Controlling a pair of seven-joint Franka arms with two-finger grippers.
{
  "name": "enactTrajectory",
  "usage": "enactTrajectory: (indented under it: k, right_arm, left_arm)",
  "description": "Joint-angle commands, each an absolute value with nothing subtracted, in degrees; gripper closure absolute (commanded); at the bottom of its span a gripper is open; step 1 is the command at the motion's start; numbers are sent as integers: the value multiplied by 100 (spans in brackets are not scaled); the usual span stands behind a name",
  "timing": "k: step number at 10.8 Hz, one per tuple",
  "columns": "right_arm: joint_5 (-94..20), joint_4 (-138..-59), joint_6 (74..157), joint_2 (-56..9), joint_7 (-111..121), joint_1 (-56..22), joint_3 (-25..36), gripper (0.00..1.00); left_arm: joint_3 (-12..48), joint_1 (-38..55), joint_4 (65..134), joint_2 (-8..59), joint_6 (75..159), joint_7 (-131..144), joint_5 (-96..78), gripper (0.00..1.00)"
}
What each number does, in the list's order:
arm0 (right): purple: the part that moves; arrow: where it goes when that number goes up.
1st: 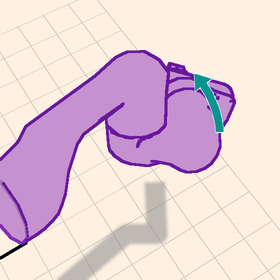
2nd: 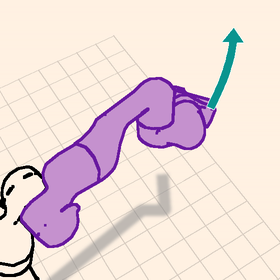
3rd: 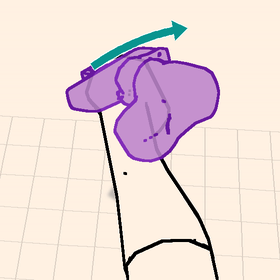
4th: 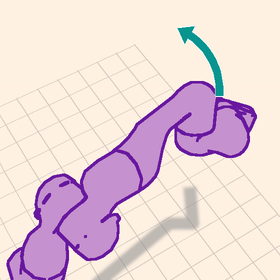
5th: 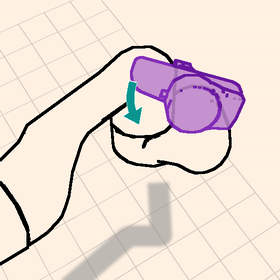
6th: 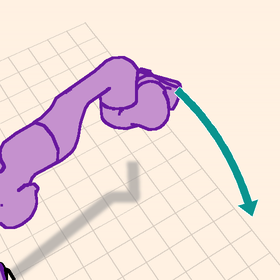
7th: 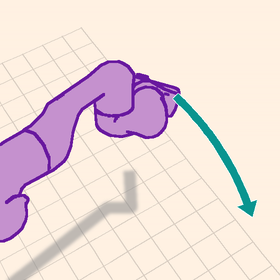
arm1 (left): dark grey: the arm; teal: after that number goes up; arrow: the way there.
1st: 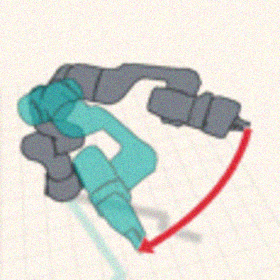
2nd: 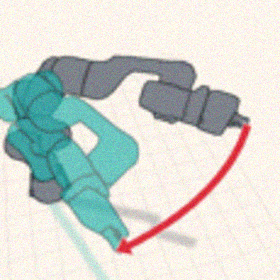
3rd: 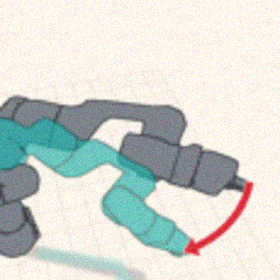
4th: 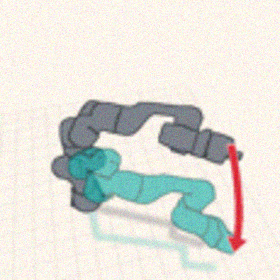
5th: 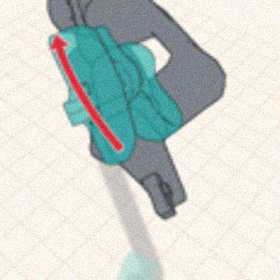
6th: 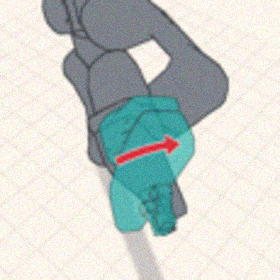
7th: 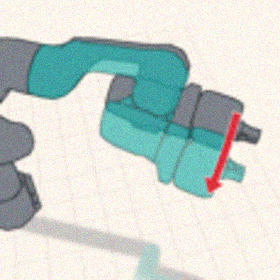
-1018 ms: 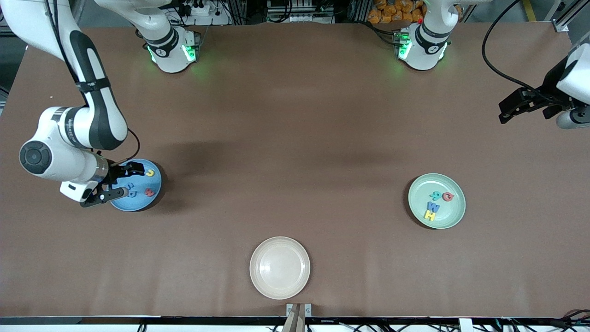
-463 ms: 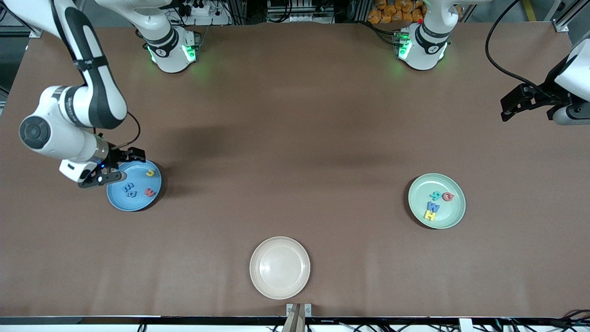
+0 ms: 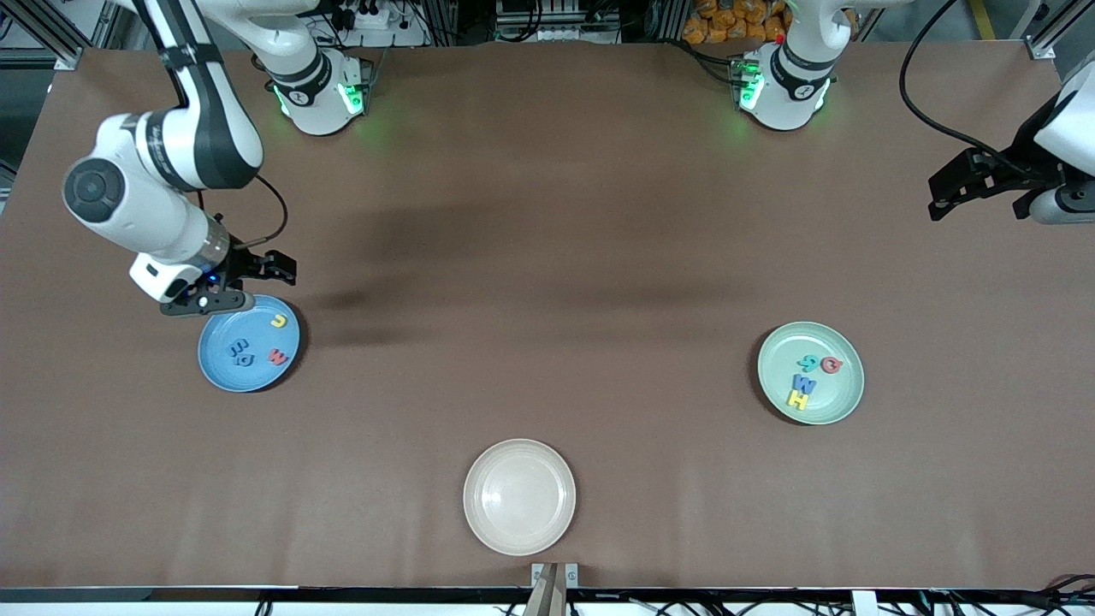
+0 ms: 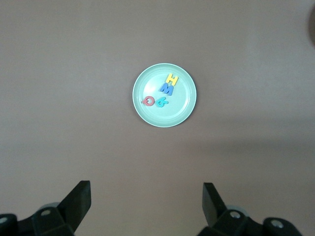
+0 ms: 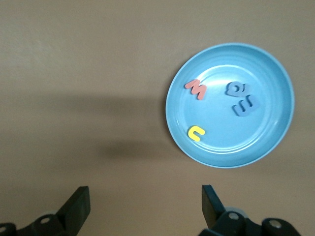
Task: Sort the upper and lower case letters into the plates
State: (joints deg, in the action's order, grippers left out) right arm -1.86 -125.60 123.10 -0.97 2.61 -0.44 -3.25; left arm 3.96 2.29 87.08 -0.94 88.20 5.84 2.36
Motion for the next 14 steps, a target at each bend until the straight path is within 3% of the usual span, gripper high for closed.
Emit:
enactTrajectory:
  k: [1,7,11,14]
  right_arm:
    - [-132,-11528,11299,70,193,18,-430,0]
    - [132,-9021,9215,9,114,-299,-431,0]
    - [114,-8421,8474,9,97,-308,-439,0]
    - [106,-8385,8411,17,62,-299,-431,0]
  left_arm:
    - [448,158,8789,-220,8859,650,114,0]
    - [448,158,8780,-211,8859,554,106,0]
    - [413,149,8736,-211,8859,554,-70,0]
    - [404,149,8736,-211,8859,589,-27,0]
